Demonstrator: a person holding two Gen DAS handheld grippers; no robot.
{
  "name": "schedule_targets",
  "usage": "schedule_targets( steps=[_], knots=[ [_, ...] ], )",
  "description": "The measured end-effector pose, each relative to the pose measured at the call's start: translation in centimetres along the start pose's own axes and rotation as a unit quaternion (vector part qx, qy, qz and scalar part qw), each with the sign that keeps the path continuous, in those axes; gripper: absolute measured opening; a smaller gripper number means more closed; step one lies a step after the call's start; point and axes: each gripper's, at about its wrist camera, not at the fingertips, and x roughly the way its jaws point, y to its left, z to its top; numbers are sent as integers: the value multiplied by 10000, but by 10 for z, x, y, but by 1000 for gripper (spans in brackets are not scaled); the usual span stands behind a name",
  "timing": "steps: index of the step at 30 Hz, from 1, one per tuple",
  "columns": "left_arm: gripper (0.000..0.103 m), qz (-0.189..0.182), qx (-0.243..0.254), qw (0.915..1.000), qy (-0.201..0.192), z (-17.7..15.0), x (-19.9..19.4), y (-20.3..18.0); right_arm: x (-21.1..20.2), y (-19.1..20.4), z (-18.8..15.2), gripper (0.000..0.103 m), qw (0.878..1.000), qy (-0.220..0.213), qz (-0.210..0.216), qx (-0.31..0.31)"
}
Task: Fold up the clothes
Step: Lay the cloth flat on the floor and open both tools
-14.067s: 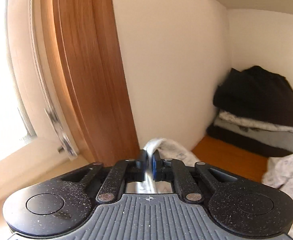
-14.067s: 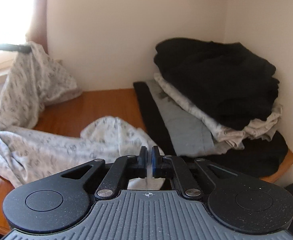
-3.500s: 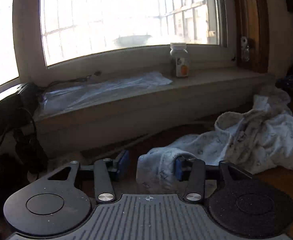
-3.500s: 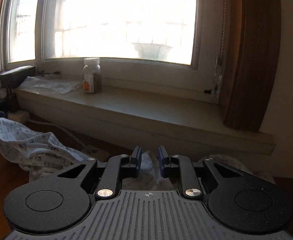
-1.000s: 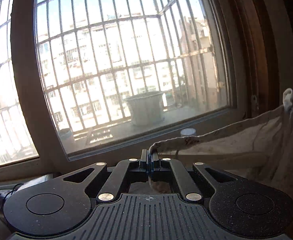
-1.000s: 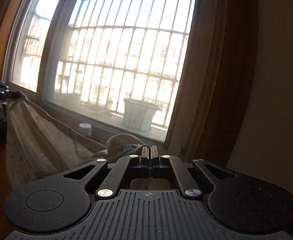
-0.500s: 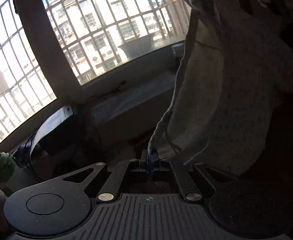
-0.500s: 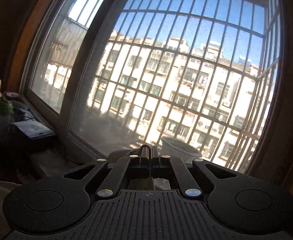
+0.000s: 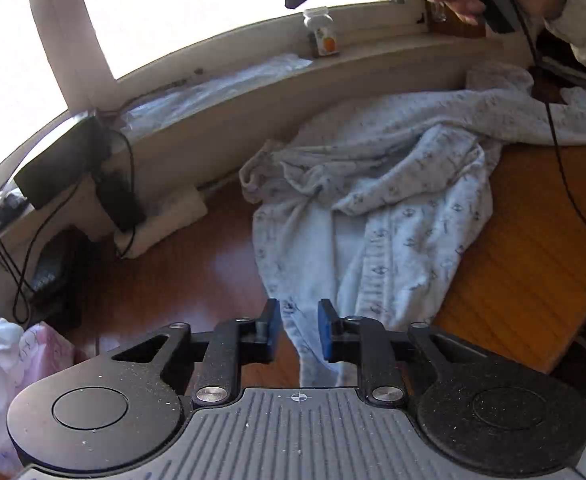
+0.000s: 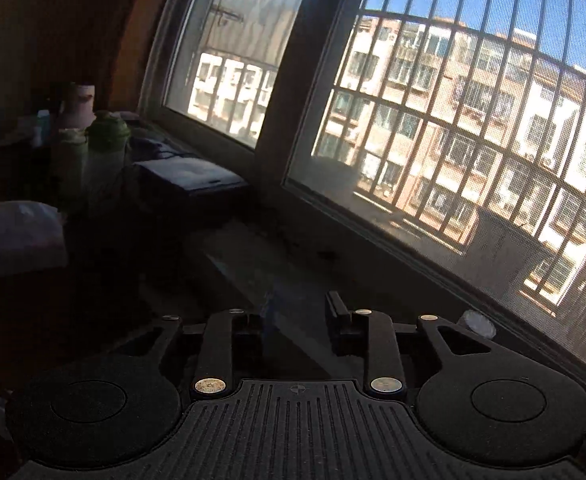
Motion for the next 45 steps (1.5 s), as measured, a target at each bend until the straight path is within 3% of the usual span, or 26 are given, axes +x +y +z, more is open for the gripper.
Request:
schedule_targets(
  steps=[7,16,22,27,32,39,40,45],
  knots=[
    [37,-157,-172,9987,-457,37,22,-2,-23,-35,-73,31,9987,473,-18,168],
    [52,-604,-308,9929,-980,88,109,-45,-68,-95,-177,35,9899,993,-484,890],
    [58,-770,-83,9893,-1235,113,151,-75,-126,-137,-256,38,9765,1229,-963,1485],
    [58,-974,-174,9889,-1105,106,176,-75,-175,-175,-314,38,9577,1257,-1346,2211],
    [58,-1160,-500,9864,-1049,92,177,-67,-200,-195,-346,39,9442,1184,-1472,2699],
    [59,-1328,-830,9842,-826,75,169,-59,-225,-189,-357,40,9424,951,-1494,2836],
    [58,-1338,-849,9842,-790,72,167,-58,-230,-190,-359,46,9417,960,-1531,2837],
    [59,-1369,-911,9843,-637,61,159,-53,-261,-198,-375,47,9341,1043,-1792,2908]
  ],
)
